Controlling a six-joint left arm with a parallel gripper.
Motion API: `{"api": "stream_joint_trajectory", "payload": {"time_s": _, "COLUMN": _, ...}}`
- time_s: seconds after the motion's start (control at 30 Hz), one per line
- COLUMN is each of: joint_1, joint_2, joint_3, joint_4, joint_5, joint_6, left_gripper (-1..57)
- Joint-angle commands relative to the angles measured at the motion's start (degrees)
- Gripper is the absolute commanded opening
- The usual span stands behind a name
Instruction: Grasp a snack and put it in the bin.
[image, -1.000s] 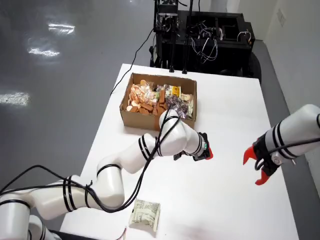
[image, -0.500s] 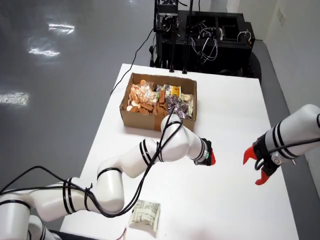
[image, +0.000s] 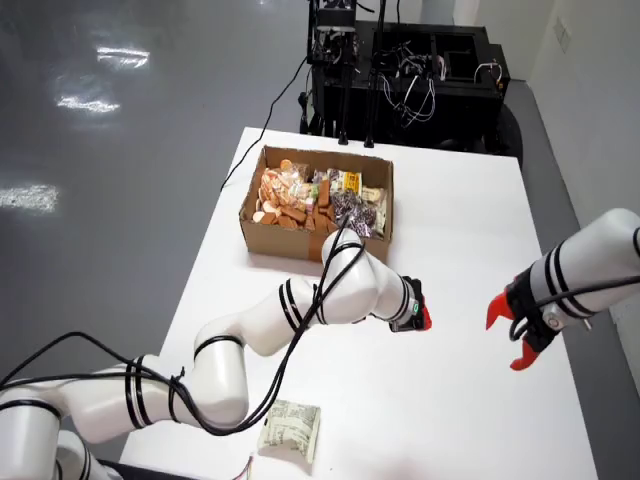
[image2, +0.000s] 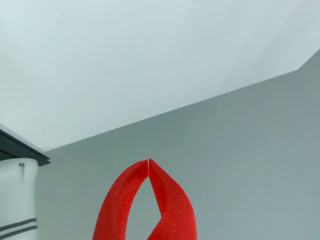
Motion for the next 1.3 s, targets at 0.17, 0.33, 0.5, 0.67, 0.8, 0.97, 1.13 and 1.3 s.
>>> {"api": "stream_joint_trajectory", "payload": {"time_s": 0.17, "joint_1": 0.1, "joint_2": 0.0, "joint_3": 0.0, "joint_4": 0.0, "joint_5": 0.0, "joint_6": 51.4, "left_gripper": -0.4}}
{"api": "stream_joint_trajectory", "payload": {"time_s": 0.33, "joint_1": 0.5, "joint_2": 0.0, "joint_3": 0.0, "joint_4": 0.0, "joint_5": 0.0, "joint_6": 50.8, "left_gripper": -0.4}}
{"api": "stream_joint_trajectory", "payload": {"time_s": 0.5, "joint_1": 0.7, "joint_2": 0.0, "joint_3": 0.0, "joint_4": 0.0, "joint_5": 0.0, "joint_6": 50.4, "left_gripper": -0.4}}
{"api": "stream_joint_trajectory", "payload": {"time_s": 0.67, "joint_1": 0.7, "joint_2": 0.0, "joint_3": 0.0, "joint_4": 0.0, "joint_5": 0.0, "joint_6": 51.6, "left_gripper": -0.4}}
{"api": "stream_joint_trajectory", "payload": {"time_s": 0.8, "joint_1": 0.8, "joint_2": 0.0, "joint_3": 0.0, "joint_4": 0.0, "joint_5": 0.1, "joint_6": 52.8, "left_gripper": -0.3}}
{"api": "stream_joint_trajectory", "payload": {"time_s": 0.97, "joint_1": 1.2, "joint_2": 0.0, "joint_3": 0.1, "joint_4": 0.2, "joint_5": 0.7, "joint_6": 50.1, "left_gripper": -0.4}}
{"api": "stream_joint_trajectory", "payload": {"time_s": 1.13, "joint_1": 2.2, "joint_2": 0.0, "joint_3": 0.2, "joint_4": 0.4, "joint_5": 3.1, "joint_6": 41.7, "left_gripper": -0.5}}
{"api": "stream_joint_trajectory", "payload": {"time_s": 1.3, "joint_1": 2.8, "joint_2": -0.4, "joint_3": 0.4, "joint_4": 0.3, "joint_5": 6.2, "joint_6": 34.6, "left_gripper": -0.5}}
